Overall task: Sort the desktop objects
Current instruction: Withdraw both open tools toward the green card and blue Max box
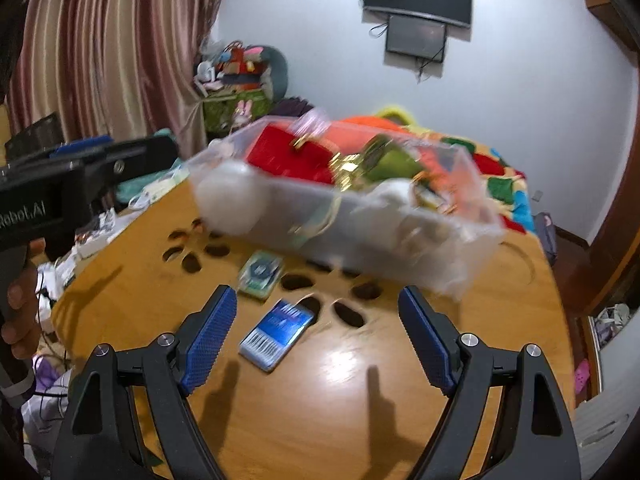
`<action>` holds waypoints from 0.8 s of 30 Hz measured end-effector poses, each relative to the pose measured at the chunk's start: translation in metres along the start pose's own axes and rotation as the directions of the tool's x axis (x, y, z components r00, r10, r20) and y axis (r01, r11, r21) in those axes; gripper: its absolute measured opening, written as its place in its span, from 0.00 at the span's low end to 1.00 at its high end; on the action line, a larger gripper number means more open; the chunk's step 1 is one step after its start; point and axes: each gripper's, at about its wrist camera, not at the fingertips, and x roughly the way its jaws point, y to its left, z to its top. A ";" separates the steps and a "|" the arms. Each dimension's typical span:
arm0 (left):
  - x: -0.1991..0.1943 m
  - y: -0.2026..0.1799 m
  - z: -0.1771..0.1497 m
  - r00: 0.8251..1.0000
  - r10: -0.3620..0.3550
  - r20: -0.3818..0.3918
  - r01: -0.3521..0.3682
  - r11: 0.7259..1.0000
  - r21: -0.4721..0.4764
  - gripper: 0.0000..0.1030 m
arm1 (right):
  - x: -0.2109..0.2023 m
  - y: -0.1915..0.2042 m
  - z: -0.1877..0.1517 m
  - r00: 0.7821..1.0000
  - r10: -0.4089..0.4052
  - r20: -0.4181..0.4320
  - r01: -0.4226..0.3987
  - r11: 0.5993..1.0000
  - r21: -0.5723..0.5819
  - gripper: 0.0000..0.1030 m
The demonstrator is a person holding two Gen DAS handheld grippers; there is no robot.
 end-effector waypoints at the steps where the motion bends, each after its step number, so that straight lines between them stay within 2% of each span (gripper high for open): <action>1: 0.000 0.000 -0.002 1.000 0.002 -0.004 -0.002 1.000 0.003 0.92 | 0.004 0.003 -0.002 1.000 0.006 -0.014 -0.006 1.000 -0.001 0.77; 6: 0.004 0.000 -0.015 0.999 -0.004 -0.035 0.004 1.000 0.003 0.92 | 0.017 0.007 -0.012 0.998 0.027 -0.058 -0.026 0.999 0.019 0.73; 8: 0.008 0.001 -0.020 0.999 -0.011 -0.053 0.010 1.000 -0.011 0.92 | 0.020 0.007 -0.014 0.998 0.021 -0.065 -0.020 1.000 0.023 0.58; 10: 0.011 0.002 -0.025 0.998 -0.015 -0.067 0.013 1.000 -0.026 0.92 | 0.022 0.007 -0.017 0.997 0.030 -0.065 -0.028 0.999 0.029 0.47; 13: 0.018 0.001 -0.030 0.995 -0.025 -0.096 0.021 0.999 -0.044 0.92 | 0.022 0.005 -0.019 0.997 0.049 -0.057 -0.047 0.998 0.044 0.45; 15: 0.021 -0.001 -0.032 0.994 -0.025 -0.107 0.020 0.999 -0.044 0.92 | 0.021 0.003 -0.020 0.996 0.068 -0.051 -0.065 0.997 0.046 0.38; 17: 0.023 -0.005 -0.033 0.993 -0.026 -0.115 0.022 0.999 -0.039 0.92 | 0.020 -0.001 -0.022 0.994 0.094 -0.051 -0.091 0.994 0.062 0.26; 24: 0.027 -0.020 -0.036 0.992 -0.022 -0.123 0.022 1.000 -0.002 0.92 | 0.015 -0.021 -0.028 0.993 0.094 -0.066 -0.087 0.991 0.097 0.26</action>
